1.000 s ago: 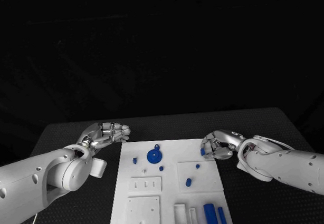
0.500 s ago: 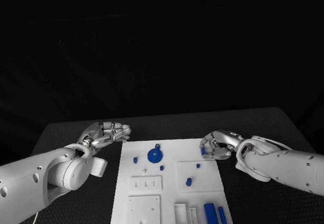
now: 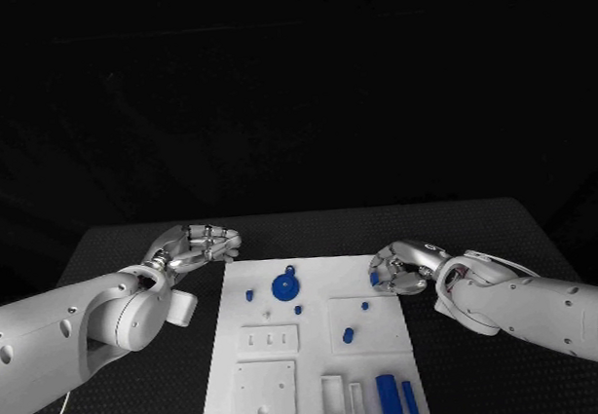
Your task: Assemble the parts on the task board
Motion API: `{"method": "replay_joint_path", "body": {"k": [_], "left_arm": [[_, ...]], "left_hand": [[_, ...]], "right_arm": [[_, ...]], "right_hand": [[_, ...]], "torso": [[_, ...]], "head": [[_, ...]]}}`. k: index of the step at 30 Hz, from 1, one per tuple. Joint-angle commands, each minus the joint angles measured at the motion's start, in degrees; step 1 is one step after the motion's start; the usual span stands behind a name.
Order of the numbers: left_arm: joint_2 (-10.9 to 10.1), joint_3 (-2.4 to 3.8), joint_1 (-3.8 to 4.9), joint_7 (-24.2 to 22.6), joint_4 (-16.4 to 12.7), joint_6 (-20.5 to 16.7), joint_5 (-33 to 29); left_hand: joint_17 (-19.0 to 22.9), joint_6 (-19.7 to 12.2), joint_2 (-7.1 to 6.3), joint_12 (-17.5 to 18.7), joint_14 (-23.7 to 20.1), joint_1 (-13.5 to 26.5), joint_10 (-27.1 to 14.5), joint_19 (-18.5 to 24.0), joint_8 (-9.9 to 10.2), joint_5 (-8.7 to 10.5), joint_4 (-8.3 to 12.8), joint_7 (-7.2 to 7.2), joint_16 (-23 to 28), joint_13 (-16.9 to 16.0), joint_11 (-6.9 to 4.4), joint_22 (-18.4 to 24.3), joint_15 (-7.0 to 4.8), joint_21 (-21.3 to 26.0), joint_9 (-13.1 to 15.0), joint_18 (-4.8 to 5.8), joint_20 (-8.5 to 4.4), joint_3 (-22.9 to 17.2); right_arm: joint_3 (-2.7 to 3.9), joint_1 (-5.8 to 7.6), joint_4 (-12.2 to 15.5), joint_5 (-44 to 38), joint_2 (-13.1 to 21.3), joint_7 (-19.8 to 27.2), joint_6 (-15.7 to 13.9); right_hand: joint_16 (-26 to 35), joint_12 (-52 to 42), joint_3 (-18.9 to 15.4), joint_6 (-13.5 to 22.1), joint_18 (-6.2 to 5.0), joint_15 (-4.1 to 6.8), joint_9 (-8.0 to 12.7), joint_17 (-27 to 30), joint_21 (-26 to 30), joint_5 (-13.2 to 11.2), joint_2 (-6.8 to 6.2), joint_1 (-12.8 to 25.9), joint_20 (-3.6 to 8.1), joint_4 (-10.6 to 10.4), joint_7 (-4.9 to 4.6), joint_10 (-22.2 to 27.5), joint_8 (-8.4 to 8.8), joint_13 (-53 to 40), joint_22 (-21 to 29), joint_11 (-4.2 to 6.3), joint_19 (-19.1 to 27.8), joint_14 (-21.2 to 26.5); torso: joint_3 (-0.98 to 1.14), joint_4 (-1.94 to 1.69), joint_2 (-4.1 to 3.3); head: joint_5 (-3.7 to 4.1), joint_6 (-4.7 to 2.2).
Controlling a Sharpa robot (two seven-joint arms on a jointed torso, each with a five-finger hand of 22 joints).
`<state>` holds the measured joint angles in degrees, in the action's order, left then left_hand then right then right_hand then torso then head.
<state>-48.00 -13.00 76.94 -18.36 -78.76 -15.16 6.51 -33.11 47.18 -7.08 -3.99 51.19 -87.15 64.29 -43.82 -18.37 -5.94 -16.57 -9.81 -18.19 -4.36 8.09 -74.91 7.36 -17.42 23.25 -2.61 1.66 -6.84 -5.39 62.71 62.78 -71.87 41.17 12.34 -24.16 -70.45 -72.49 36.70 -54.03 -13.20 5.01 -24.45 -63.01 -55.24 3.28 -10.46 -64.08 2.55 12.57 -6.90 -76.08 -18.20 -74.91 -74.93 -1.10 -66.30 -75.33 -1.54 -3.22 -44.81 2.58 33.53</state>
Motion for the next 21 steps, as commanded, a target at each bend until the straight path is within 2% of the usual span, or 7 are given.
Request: {"method": "replay_joint_path", "body": {"k": [1,6,9,11,21], "left_arm": [[0.0,0.03,0.03,-0.5,-0.1,0.9,-0.2],[0.0,0.03,0.03,-0.5,-0.1,0.9,-0.2],[0.0,0.03,0.03,-0.5,-0.1,0.9,-0.2],[0.0,0.03,0.03,-0.5,-0.1,0.9,-0.2],[0.0,0.03,0.03,-0.5,-0.2,1.0,-0.2]], "left_hand": [[-0.1,0.2,0.51,0.0,-0.2,-0.2,0.0,0.2,0.3,0.3,0.0,-0.2,0.3,-0.1,-0.16,-1.1,0.01,0.2,-0.1,-1.13,-0.06,0.2],[-0.1,0.2,0.52,0.0,-0.1,-0.2,0.0,0.2,0.3,0.29,0.0,-0.2,0.3,-0.1,-0.16,-1.1,0.01,0.2,-0.1,-1.13,-0.06,0.2],[-0.1,0.2,0.53,0.0,-0.1,-0.3,0.0,0.2,0.3,0.29,0.0,-0.2,0.3,-0.1,-0.16,-1.1,0.01,0.2,-0.1,-1.13,-0.07,0.2],[-0.1,0.2,0.53,0.0,-0.1,-0.3,0.0,0.2,0.3,0.28,0.0,-0.2,0.3,-0.1,-0.17,-1.1,0.0,0.2,-0.1,-1.13,-0.07,0.2],[-0.1,0.2,0.54,0.0,-0.1,-0.4,0.1,0.2,0.3,0.27,0.1,-0.17,0.3,-0.1,-0.18,-1.1,0.0,0.2,-0.1,-1.14,-0.08,0.2]], "right_arm": [[0.01,-0.07,0.2,-0.1,0.0,0.8,-0.3],[0.01,-0.07,0.4,0.2,-0.1,0.9,-0.6],[0.01,-0.07,0.5,0.6,-0.1,0.9,-0.7],[0.01,-0.07,0.5,0.8,-0.1,0.9,-0.8],[0.01,-0.07,0.7,1.0,0.0,0.5,-1.9]], "right_hand": [[0.1,0.1,0.4,-0.5,-1.8,0.46,-0.1,-0.1,0.0,-0.3,0.31,-0.4,-0.01,0.0,-0.04,-0.1,-0.35,-1.0,-0.7,0.46,-0.3,0.0],[0.1,-0.4,2.0,-2.5,-1.8,1.04,-0.5,-0.2,-0.1,-0.3,0.85,-0.6,0.07,-0.7,0.58,-0.5,-1.34,-1.3,-0.7,1.11,-0.4,-0.1],[0.0,-0.7,3.2,-4.1,-1.8,1.56,-0.9,-0.2,-0.2,-0.5,1.64,-0.8,0.18,-0.9,1.17,-0.7,-2.16,-1.5,-0.8,1.68,-0.4,-0.1],[0.0,-0.7,3.7,-4.4,-1.8,1.71,-1.0,-0.2,-0.2,-0.5,2.03,-0.7,0.19,-1.2,1.3,-0.7,-2.3,-1.6,-0.8,1.81,-0.4,-0.1],[-0.1,-1.1,4.9,-5.6,-1.8,2.09,-1.7,-0.3,-0.3,-0.5,2.41,-0.7,0.31,-1.2,1.75,-1.0,-3.06,-1.8,-0.8,2.23,-0.4,-0.1]], "torso": [[0.02,0.01,0.02],[0.03,0.01,-0.02],[0.03,0.01,0.01],[0.0,0.0,0.01],[-0.01,-0.01,0.03]], "head": [[-0.03,0.0],[-0.05,0.03],[-0.03,0.03],[0.01,0.08],[-0.04,0.18]]}}
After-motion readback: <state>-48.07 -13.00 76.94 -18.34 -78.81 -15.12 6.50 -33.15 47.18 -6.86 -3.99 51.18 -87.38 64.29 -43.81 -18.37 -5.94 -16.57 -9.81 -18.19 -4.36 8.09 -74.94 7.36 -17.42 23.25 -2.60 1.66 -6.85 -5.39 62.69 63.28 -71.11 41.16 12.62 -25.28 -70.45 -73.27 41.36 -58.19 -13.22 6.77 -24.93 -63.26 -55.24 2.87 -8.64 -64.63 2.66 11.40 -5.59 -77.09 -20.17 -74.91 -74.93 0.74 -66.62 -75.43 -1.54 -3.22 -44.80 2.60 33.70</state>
